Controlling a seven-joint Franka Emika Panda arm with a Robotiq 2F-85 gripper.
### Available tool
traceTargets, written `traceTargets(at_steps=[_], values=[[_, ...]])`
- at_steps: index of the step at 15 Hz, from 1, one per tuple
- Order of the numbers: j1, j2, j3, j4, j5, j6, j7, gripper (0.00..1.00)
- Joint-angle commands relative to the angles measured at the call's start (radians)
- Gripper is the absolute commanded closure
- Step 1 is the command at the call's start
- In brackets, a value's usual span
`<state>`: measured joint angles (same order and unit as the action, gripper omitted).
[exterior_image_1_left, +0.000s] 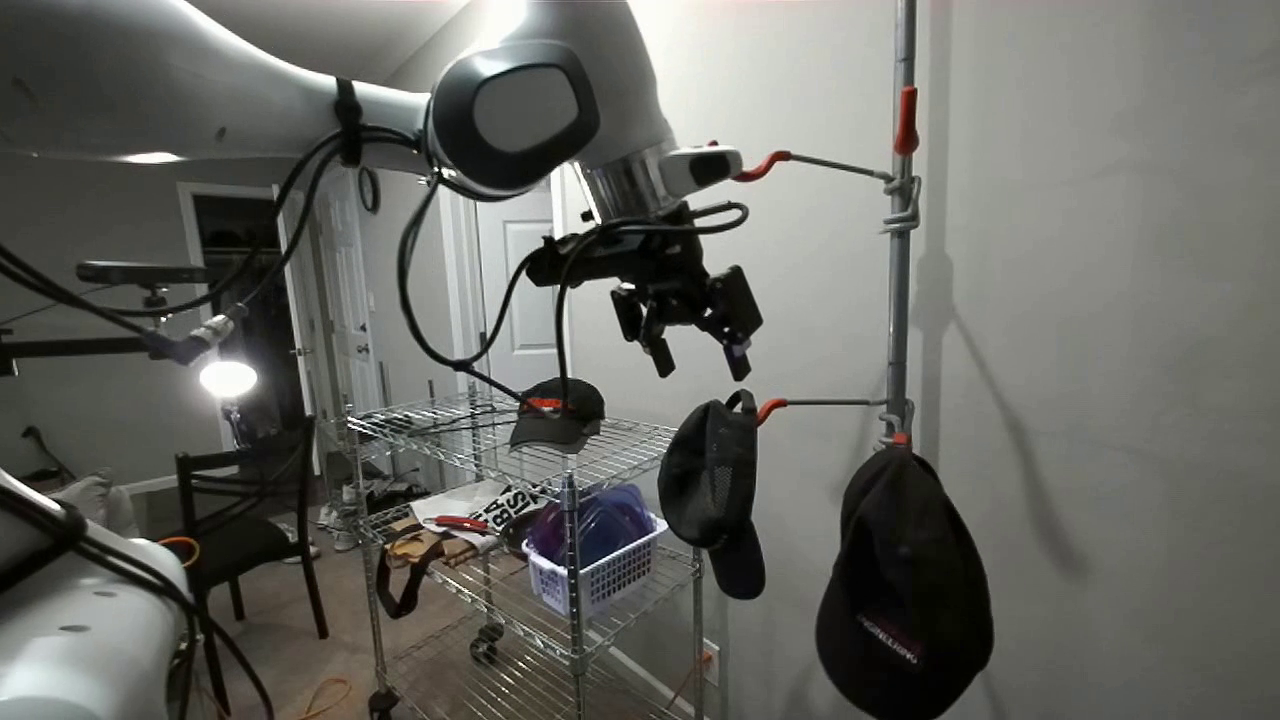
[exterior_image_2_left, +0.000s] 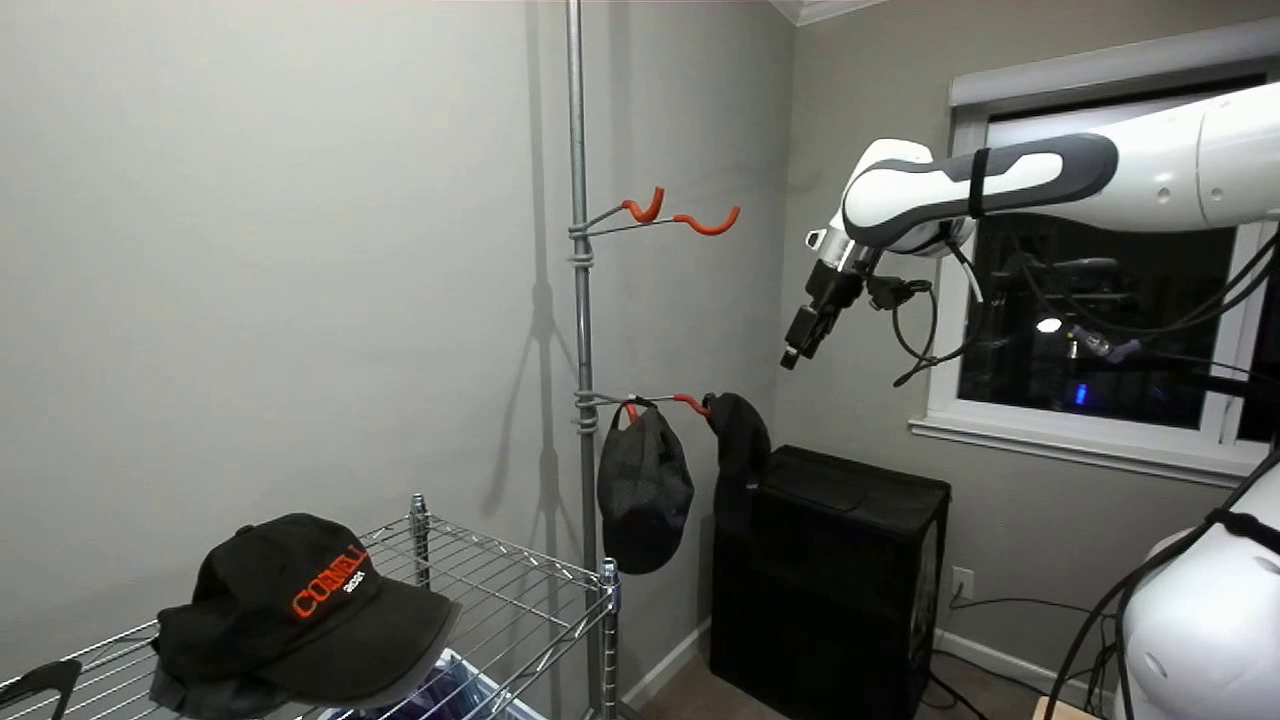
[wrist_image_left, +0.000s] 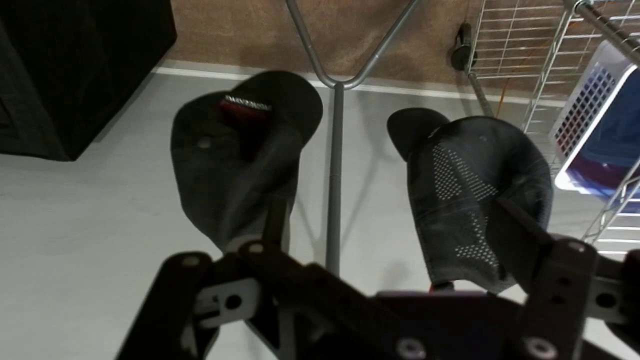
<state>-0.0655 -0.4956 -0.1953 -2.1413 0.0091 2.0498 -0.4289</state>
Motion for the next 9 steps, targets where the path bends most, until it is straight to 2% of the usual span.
traceTargets(at_steps=[1, 4, 9], values=[[0.044, -0.114, 0.046, -0.087, -0.038, -0.054, -0.035, 0.00], [0.092, -0.169, 0.091, -0.138, -0.064, -0.083, -0.030, 0.00], [0.165, -0.213, 0.129, -0.172, -0.080, -0.101, -0.032, 0.00]])
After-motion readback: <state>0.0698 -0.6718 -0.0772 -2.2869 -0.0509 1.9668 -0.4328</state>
